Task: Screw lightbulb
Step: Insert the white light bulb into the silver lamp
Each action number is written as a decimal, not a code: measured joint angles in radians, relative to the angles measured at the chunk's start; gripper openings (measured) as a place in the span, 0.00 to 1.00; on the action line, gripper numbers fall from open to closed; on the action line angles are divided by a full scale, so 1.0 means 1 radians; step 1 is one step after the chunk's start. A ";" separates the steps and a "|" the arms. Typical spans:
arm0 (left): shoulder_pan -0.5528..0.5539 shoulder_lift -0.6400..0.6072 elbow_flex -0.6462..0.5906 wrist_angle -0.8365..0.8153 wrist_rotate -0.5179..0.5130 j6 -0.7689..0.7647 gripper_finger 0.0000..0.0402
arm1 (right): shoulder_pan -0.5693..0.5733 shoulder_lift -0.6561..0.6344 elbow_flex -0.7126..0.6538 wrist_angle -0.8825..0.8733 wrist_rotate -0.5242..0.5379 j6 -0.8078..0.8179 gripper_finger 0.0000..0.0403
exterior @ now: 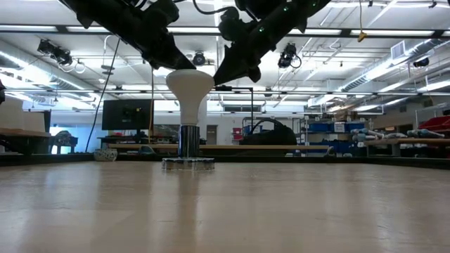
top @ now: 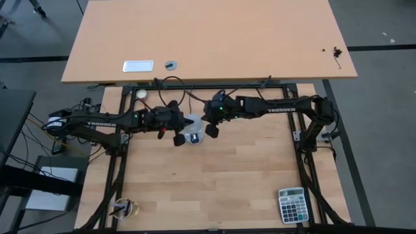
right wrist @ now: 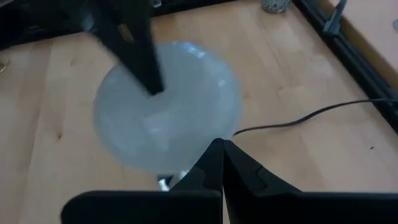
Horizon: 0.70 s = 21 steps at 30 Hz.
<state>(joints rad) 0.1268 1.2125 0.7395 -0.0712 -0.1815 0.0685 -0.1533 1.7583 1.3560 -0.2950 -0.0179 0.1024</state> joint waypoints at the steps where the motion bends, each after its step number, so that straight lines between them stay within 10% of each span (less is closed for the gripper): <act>1: 0.000 -0.001 0.000 -0.003 -0.004 0.000 0.00 | 0.004 -0.002 0.000 -0.004 -0.001 0.000 0.02; 7: 0.005 0.000 0.001 -0.008 -0.043 0.002 0.00 | 0.052 -0.013 -0.004 -0.016 -0.116 -0.014 0.02; 15: 0.003 -0.001 0.001 -0.010 -0.034 0.002 0.00 | 0.047 -0.029 -0.002 0.028 0.134 -0.028 0.02; 21: 0.003 -0.001 0.001 -0.009 -0.030 0.002 0.00 | 0.008 -0.023 -0.002 0.026 0.129 -0.027 0.02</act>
<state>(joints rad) 0.1299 1.2118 0.7406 -0.0803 -0.2119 0.0708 -0.1453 1.7351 1.3537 -0.2695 0.1116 0.0753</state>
